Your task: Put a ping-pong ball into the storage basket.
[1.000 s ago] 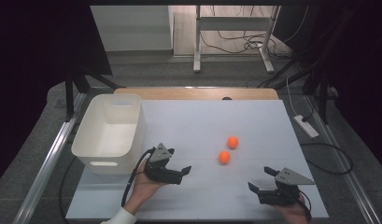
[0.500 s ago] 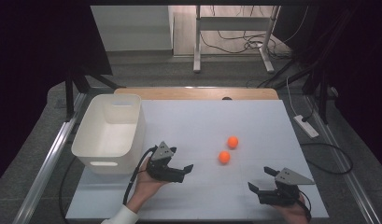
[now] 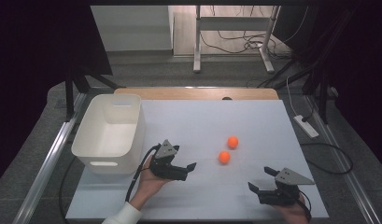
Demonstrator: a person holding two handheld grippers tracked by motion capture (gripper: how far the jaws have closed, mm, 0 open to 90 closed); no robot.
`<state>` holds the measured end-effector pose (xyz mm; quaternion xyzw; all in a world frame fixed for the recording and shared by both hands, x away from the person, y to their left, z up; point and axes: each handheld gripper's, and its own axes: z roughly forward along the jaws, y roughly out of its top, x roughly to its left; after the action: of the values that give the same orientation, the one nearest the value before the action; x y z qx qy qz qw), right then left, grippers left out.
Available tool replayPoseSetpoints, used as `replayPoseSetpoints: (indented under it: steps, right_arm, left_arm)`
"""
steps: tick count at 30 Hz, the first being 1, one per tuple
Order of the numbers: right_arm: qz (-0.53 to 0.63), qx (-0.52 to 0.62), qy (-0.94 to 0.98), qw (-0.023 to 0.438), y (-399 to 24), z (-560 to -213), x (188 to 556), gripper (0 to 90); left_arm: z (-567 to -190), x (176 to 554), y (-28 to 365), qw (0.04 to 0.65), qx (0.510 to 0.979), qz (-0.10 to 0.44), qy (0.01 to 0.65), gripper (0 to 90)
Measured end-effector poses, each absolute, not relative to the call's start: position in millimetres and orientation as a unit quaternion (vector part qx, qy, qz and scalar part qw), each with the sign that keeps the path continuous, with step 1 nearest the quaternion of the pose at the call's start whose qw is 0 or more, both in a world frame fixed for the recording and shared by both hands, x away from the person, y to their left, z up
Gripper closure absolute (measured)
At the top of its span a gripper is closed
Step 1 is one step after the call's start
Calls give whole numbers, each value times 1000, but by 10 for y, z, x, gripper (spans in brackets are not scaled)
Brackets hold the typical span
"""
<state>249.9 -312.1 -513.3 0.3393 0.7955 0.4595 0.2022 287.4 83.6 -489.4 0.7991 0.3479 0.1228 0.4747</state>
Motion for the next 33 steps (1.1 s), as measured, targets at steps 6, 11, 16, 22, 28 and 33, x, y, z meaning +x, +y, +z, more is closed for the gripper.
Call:
replayPoseSetpoints:
  steps: [6, 11, 16, 22, 28, 33]
  right_arm:
    - [461, 343, 793, 202, -3126, -5133, 2495, 123]
    - [460, 343, 794, 202, -3123, -5136, 2499, 123]
    - [459, 342, 795, 202, -3121, -5135, 2498, 123]
    - [461, 342, 793, 201, -3124, -5136, 2498, 123]
    - [460, 342, 794, 201, -3121, -5137, 2500, 123]
    - [459, 341, 795, 202, -3116, -5139, 2499, 123]
  left_arm:
    - [-4879, 2914, 774, 477, 801, 115, 343, 93]
    - [-4874, 2946, 721, 475, 804, 111, 341, 93]
    - [-4856, 2974, 644, 473, 808, 104, 336, 92]
    - [-4840, 3006, 581, 475, 808, 98, 334, 92]
    - [-4848, 3043, 539, 475, 809, 86, 334, 92]
    - [-4851, 3063, 519, 475, 810, 82, 333, 92]
